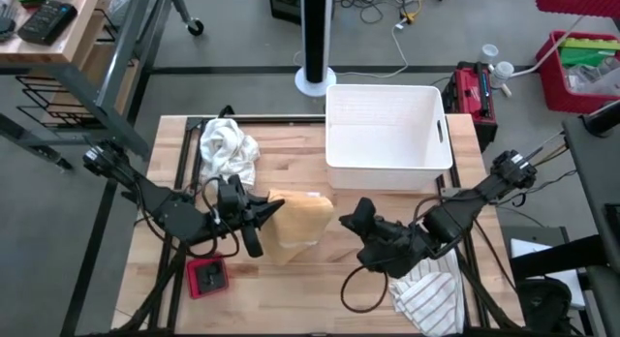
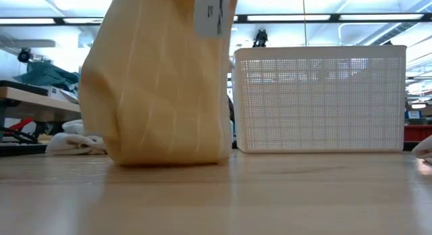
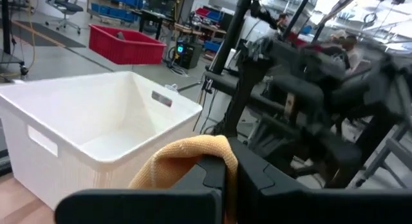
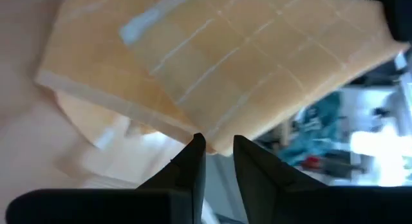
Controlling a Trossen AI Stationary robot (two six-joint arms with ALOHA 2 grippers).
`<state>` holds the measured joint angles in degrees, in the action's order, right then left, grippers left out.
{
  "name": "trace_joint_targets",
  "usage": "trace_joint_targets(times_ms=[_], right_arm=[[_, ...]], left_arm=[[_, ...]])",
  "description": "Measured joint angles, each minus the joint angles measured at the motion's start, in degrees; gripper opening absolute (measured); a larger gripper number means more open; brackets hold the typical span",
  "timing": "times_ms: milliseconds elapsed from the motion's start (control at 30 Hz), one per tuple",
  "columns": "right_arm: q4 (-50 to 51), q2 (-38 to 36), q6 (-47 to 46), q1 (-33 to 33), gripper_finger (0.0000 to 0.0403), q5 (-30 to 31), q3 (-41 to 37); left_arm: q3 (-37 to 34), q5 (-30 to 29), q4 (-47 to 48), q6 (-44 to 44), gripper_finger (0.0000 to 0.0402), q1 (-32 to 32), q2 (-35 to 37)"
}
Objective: Fold towel
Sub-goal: Fold the yellow kitchen towel
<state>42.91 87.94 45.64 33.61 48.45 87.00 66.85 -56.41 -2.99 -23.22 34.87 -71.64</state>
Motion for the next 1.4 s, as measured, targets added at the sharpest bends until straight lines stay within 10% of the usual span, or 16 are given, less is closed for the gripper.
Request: trace_joint_targets(times_ms=[500,933,1400], right_arm=[[-13.26,-9.42,-45.20,-2.09,0.0055,-8.49,-19.00],[-59.85,-17.69,-83.67,-11.30,0.0089,-23.38,-48.89],[-72.36,-13.04,-85.11,-13.90,0.0205,-33.49,-47.26]], left_arm=[[-20.49,2.35,-31.57,0.68,0.0000,0.09,0.26],[-21.55,4.02,-37.04,10.13,0.0000,0.42,0.26],[-19.09,4.03,-37.08,17.62,0.0000,0.57,-0.08]])
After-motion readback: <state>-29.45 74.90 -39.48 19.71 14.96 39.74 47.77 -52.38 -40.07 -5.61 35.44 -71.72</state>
